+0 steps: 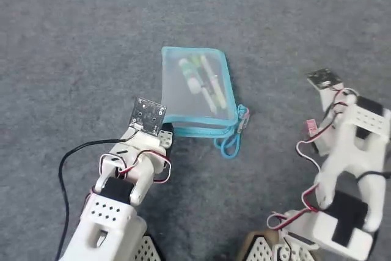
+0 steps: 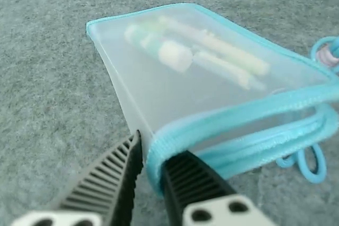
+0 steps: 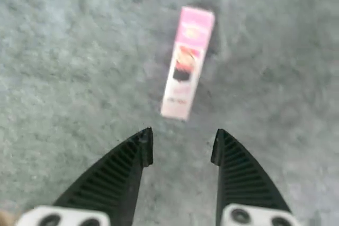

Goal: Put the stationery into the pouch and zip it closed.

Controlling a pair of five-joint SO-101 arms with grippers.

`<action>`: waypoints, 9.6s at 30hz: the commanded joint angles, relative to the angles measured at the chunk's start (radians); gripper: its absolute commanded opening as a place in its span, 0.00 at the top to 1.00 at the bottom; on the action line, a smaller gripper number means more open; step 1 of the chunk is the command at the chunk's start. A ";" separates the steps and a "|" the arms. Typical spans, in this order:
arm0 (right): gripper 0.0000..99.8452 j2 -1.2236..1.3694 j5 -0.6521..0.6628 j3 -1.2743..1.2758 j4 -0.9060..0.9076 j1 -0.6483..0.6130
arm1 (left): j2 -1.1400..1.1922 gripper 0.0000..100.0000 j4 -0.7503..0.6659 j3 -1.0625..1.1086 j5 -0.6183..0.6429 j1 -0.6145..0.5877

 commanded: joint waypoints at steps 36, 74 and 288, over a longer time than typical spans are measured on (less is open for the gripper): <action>0.99 -0.496 -0.138 0.005 0.303 -0.321 | 0.003 0.99 -0.029 -0.015 0.006 -0.038; 0.99 0.268 -0.598 -0.706 0.446 -1.030 | 0.003 0.99 -0.025 -0.028 0.006 0.000; 0.73 -0.237 -0.713 0.338 -0.601 -0.914 | 0.003 0.99 0.049 -0.134 0.046 -0.161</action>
